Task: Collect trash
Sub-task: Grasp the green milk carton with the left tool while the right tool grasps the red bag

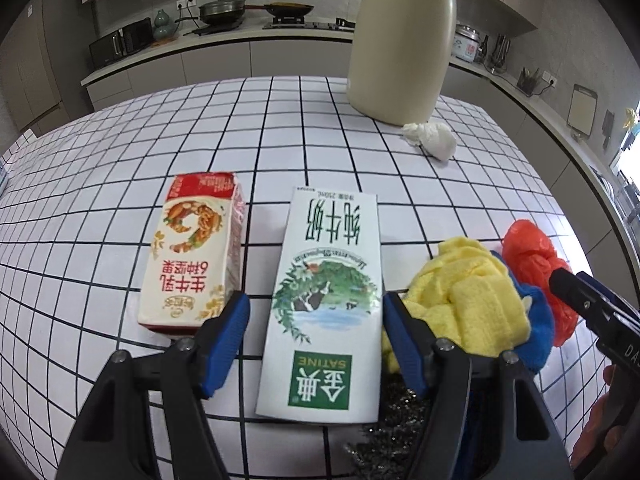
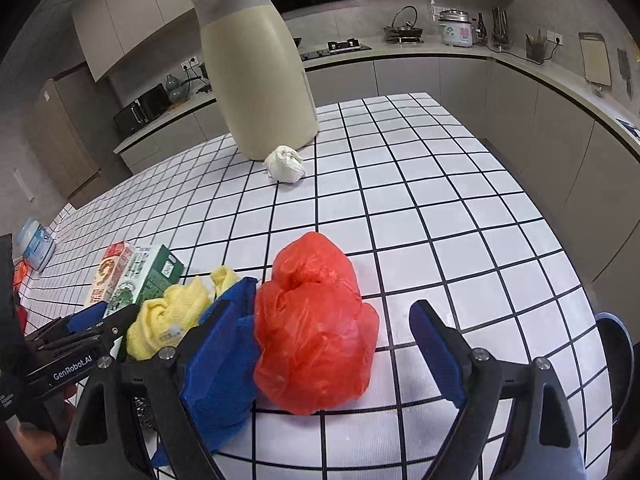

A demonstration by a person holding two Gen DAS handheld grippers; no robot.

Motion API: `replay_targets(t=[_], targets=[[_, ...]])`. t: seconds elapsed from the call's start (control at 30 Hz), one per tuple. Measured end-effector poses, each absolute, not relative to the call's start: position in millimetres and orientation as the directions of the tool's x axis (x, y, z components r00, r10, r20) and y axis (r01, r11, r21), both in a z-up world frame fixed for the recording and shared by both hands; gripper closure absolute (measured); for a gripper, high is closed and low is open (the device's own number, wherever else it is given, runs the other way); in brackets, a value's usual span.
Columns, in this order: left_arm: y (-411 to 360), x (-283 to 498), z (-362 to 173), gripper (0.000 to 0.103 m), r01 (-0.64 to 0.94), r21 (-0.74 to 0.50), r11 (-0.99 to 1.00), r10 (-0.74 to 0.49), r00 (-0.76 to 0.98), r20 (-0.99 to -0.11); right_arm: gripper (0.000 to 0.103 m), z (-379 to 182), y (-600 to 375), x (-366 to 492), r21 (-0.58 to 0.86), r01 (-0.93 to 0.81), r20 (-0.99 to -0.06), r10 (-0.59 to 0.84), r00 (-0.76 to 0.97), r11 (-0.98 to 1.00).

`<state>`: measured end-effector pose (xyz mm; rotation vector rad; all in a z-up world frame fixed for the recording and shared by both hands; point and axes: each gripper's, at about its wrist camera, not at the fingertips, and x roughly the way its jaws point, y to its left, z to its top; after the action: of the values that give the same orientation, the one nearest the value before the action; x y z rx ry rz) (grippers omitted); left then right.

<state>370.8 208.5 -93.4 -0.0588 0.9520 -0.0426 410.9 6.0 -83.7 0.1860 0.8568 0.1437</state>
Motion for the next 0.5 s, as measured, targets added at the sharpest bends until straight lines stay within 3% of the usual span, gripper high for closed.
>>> replay_targets(t=[0.2, 0.27, 0.4, 0.43, 0.5], targets=[[211.3, 374.4, -104.5, 0.037, 0.009, -0.082, 0.997, -0.073, 0.559, -0.826, 0.015, -99.2, 4.2, 419.3, 0.234, -0.033, -0.756, 0.203, 0.623, 0.972], [211.0, 374.7, -106.3, 0.045, 0.010, -0.093, 0.996, -0.083, 0.557, -0.826, 0.026, -101.1, 5.4, 420.8, 0.238, -0.039, -0.757, 0.210, 0.618, 0.971], [207.6, 371.3, -107.5, 0.047, 0.017, -0.076, 0.997, -0.073, 0.570, -0.818, 0.029, -108.4, 9.4, 425.7, 0.250, -0.056, -0.771, 0.234, 0.592, 0.967], [207.8, 371.4, -107.2, 0.047, 0.016, -0.077, 0.997, -0.072, 0.572, -0.817, 0.033, -109.2, 9.2, 425.6, 0.252, -0.055, -0.771, 0.235, 0.591, 0.966], [208.1, 370.4, -107.0, 0.048, 0.012, -0.081, 0.997, -0.073, 0.578, -0.813, 0.054, -110.8, 9.5, 425.7, 0.262, -0.066, -0.774, 0.250, 0.582, 0.963]])
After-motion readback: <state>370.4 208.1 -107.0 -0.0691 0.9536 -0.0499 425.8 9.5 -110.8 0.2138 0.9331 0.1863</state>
